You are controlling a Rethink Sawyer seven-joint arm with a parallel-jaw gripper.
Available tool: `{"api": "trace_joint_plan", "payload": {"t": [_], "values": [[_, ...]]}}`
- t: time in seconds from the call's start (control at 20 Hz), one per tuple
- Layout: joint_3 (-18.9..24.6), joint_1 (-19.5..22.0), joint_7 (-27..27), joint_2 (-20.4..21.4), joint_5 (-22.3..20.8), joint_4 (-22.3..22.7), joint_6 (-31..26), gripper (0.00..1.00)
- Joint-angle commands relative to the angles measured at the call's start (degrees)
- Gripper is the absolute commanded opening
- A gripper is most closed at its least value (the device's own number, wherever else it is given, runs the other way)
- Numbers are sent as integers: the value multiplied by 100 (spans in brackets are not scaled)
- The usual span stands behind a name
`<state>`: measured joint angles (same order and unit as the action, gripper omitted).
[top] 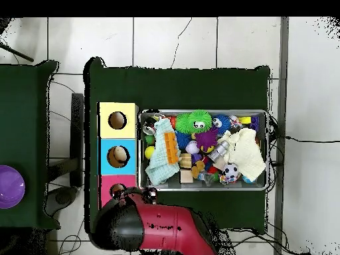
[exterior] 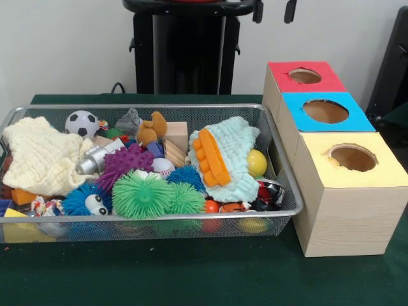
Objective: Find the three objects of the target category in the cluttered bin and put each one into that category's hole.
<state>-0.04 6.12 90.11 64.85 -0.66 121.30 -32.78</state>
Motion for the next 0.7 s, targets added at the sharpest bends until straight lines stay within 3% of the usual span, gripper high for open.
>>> {"api": "trace_joint_plan", "payload": {"t": [0.05,0.7], "values": [[439,352,-33,-485,-306,-625,-430,100],[955,1083,-503,-1105,-565,-1194,-410,100]]}}
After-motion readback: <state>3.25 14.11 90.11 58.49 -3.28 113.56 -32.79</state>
